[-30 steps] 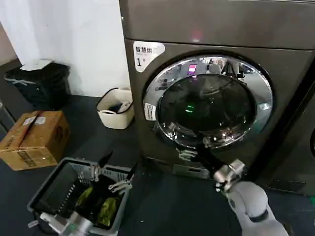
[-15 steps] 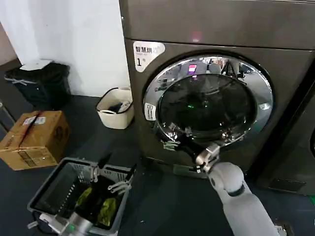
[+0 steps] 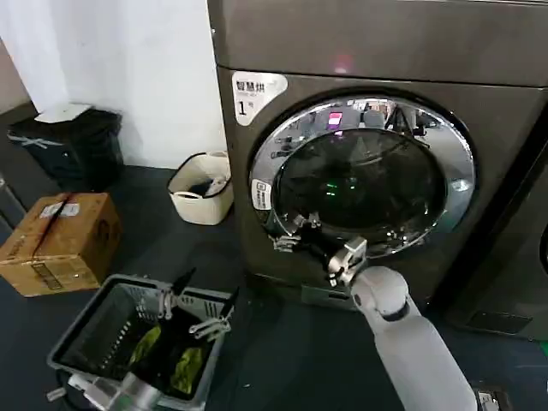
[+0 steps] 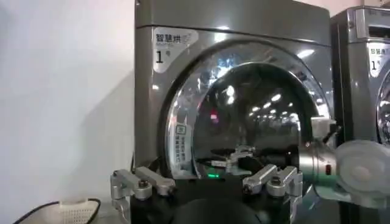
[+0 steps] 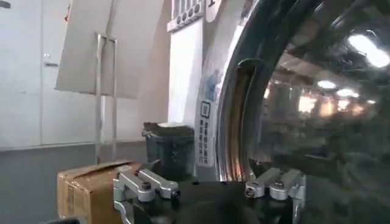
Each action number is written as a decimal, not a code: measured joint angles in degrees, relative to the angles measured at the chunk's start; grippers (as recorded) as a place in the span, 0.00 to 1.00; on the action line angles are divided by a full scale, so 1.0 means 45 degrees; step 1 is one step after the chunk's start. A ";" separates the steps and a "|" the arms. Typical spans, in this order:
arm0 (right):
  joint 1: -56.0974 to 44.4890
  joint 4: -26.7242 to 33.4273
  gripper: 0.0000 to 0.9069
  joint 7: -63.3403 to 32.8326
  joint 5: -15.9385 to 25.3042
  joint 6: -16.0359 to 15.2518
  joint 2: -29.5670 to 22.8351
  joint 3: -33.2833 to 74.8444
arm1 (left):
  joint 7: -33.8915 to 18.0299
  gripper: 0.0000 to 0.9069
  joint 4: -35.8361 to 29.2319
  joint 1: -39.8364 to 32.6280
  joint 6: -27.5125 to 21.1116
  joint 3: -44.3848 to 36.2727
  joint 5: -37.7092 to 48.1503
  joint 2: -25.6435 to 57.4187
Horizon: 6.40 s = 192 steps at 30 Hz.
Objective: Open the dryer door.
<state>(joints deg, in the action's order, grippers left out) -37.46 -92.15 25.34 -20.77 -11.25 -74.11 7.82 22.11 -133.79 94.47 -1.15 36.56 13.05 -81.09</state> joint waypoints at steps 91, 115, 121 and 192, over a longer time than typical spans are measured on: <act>-0.1582 -0.1231 1.00 0.8666 -0.3466 0.0745 0.3289 0.0798 | -0.0946 1.00 0.0162 -0.1174 -0.1660 0.1241 0.1317 0.0808; -0.2539 -0.1417 1.00 1.1586 -0.3575 0.1312 0.4241 0.1792 | -0.1643 1.00 0.1331 -0.3039 -0.1766 0.0834 0.2973 0.2235; -0.2715 -0.1447 1.00 1.2314 -0.3565 0.1496 0.4448 0.2051 | -0.1664 1.00 0.1612 -0.3690 -0.1779 0.0580 0.3501 0.2780; -0.9261 -0.2750 1.00 0.8251 -0.4081 0.3005 0.1859 1.7331 | 0.0204 1.00 0.3199 -0.8159 -0.1764 -0.6617 0.5816 0.5154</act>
<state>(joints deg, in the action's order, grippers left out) -79.13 -104.52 62.47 -39.13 2.27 -65.74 85.81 23.02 -119.39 57.76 -9.09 6.78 39.22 -57.89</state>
